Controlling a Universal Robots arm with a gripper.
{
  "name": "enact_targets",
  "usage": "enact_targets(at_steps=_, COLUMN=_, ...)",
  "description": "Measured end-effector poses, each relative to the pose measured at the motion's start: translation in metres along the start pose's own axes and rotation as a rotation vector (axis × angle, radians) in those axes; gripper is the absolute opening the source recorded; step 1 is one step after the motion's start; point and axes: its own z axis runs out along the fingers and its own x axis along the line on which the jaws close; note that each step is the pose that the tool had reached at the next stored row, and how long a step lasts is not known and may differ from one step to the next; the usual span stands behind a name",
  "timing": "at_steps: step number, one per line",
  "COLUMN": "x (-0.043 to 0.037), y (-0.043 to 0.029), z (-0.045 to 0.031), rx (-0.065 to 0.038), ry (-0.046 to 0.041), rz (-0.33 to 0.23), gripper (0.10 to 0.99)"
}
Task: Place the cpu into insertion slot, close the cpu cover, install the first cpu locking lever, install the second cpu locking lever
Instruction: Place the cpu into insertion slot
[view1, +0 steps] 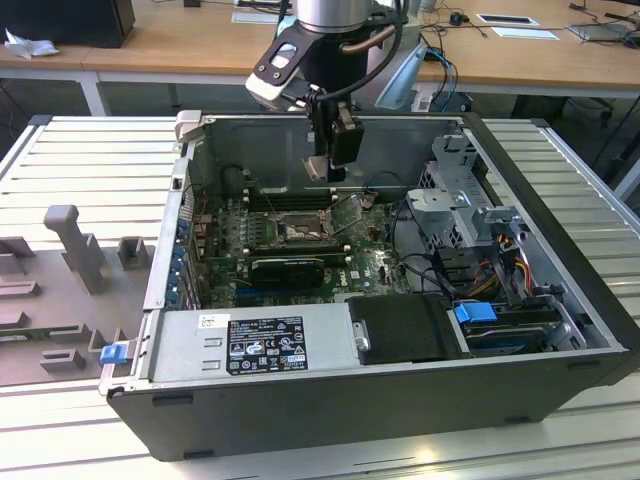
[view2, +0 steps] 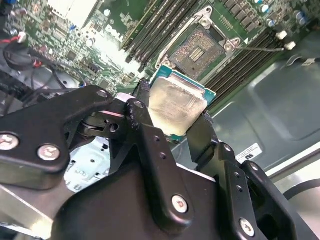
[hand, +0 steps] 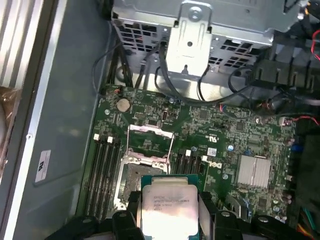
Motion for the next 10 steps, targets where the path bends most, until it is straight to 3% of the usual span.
enact_targets(at_steps=10, x=-0.0001, y=-0.0006, z=0.0066, rx=-0.003, ry=-0.0151, rz=0.182, gripper=0.541)
